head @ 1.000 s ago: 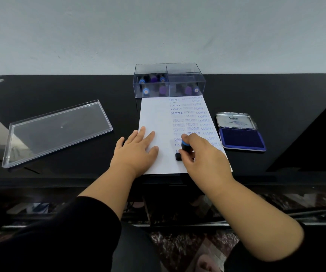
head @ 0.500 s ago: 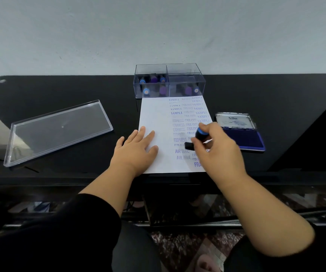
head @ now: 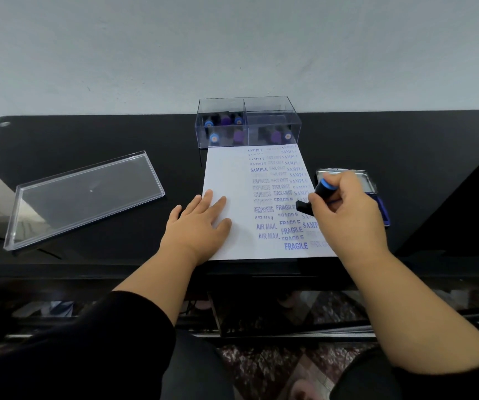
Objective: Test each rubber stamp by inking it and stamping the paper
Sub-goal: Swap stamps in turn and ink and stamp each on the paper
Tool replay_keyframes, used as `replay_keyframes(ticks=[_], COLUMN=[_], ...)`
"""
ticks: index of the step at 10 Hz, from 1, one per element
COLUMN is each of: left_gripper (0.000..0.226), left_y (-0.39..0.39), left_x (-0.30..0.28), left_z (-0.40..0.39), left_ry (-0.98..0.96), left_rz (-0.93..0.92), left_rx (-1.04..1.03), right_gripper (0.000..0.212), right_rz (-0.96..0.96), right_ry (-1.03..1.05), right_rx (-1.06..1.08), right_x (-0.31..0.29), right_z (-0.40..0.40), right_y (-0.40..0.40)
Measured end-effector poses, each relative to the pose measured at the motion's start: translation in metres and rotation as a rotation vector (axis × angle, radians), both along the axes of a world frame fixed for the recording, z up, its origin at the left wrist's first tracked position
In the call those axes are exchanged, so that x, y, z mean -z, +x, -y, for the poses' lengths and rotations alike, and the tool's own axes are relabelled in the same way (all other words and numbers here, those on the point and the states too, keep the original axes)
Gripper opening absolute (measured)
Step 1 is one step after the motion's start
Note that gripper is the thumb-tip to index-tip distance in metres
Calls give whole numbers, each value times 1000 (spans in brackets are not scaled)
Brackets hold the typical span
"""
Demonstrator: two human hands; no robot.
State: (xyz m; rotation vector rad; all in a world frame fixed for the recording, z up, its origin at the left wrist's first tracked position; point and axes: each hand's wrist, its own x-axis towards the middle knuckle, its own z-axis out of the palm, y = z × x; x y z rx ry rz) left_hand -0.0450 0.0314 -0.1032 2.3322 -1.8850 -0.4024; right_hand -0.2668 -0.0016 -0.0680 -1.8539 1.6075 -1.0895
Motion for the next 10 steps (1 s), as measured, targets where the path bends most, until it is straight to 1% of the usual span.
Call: replay_keyframes(ticks=[7, 9, 10], left_gripper=[52, 52, 52], left_y=[0, 1, 1], left_x=[-2, -1, 0], left_z=[0, 0, 0], left_ry=[12, 7, 1], left_rz=[9, 10, -1], left_rx=[4, 2, 0], right_gripper=[28, 27, 24], right_rz=[-11, -34, -76], right_ry=[2, -17, -20], right_rx=[-14, 28, 87], right_x=[0, -3, -4], right_z=[1, 6, 14], right_y=[1, -8, -19])
